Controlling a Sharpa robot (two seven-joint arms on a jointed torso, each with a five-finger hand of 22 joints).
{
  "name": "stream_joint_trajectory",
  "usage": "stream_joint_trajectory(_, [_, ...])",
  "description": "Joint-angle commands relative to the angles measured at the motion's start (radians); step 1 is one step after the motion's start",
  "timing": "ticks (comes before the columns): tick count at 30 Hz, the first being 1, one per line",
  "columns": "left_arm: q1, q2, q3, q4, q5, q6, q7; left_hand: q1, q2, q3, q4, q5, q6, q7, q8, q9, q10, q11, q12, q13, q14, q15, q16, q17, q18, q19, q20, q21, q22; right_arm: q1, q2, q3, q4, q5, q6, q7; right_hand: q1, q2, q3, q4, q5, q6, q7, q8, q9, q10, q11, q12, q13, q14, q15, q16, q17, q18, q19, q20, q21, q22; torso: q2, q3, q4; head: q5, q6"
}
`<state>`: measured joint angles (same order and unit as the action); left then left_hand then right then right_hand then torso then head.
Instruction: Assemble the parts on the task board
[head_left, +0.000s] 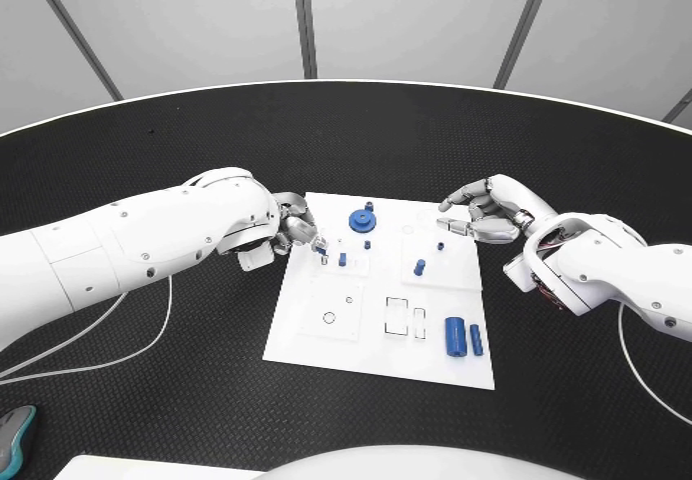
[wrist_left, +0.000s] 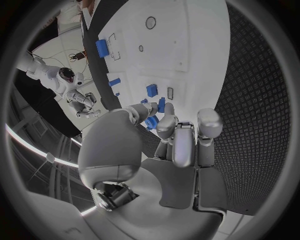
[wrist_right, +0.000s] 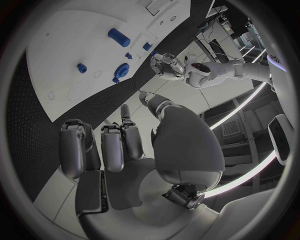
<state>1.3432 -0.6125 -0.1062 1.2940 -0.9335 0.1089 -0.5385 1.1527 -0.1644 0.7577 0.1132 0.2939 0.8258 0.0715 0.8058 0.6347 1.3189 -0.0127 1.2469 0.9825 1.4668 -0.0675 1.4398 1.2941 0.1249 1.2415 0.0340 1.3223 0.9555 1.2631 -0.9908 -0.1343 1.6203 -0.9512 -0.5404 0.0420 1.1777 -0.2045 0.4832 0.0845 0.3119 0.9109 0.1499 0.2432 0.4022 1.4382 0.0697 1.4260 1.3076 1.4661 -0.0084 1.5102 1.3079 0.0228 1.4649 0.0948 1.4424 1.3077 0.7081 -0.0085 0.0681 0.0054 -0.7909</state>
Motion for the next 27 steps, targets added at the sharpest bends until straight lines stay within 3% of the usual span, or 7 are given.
stream_joint_trajectory(1, [-0.002, 0.005, -0.001, -0.001, -0.005, 0.005, 0.000, -0.002, 0.008, 0.135, -0.128, 0.007, 0.001, -0.006, 0.004, 0.004, 0.006, -0.001, 0.003, 0.001, 0.038, -0.007, 0.002, 0.001, -0.002, 0.008, 0.002, 0.005, 0.001, 0.000, 0.001, 0.000, 0.000, 0.000, 0.000, 0.000, -0.002, 0.001, 0.000, 0.003, 0.003, -0.009, -0.001, 0.005, -0.002, 0.001, -0.006, -0.004, 0.113, 0.073, -0.005, -0.002, 0.130, 0.017, 0.039, -0.006, -0.006, 0.118, 0.000, 0.0007, 0.0003, -0.001, -0.004])
stream_joint_trajectory(27, [-0.009, 0.035, -0.006, -0.034, -0.061, 0.042, -0.003, -0.006, 0.002, 0.144, -0.134, 0.009, 0.003, -0.008, 0.011, 0.005, 0.014, -0.003, 0.010, 0.010, 0.038, -0.008, 0.002, 0.001, -0.004, 0.012, 0.000, 0.009, 0.008, 0.000, 0.004, 0.000, -0.002, 0.000, 0.001, 0.003, -0.001, 0.002, 0.001, 0.004, 0.007, -0.009, -0.001, 0.006, -0.002, 0.002, -0.007, -0.003, 0.114, 0.073, -0.005, -0.002, 0.129, 0.017, 0.039, -0.007, -0.006, 0.118, 0.000, 0.0005, 0.0001, -0.002, -0.010])
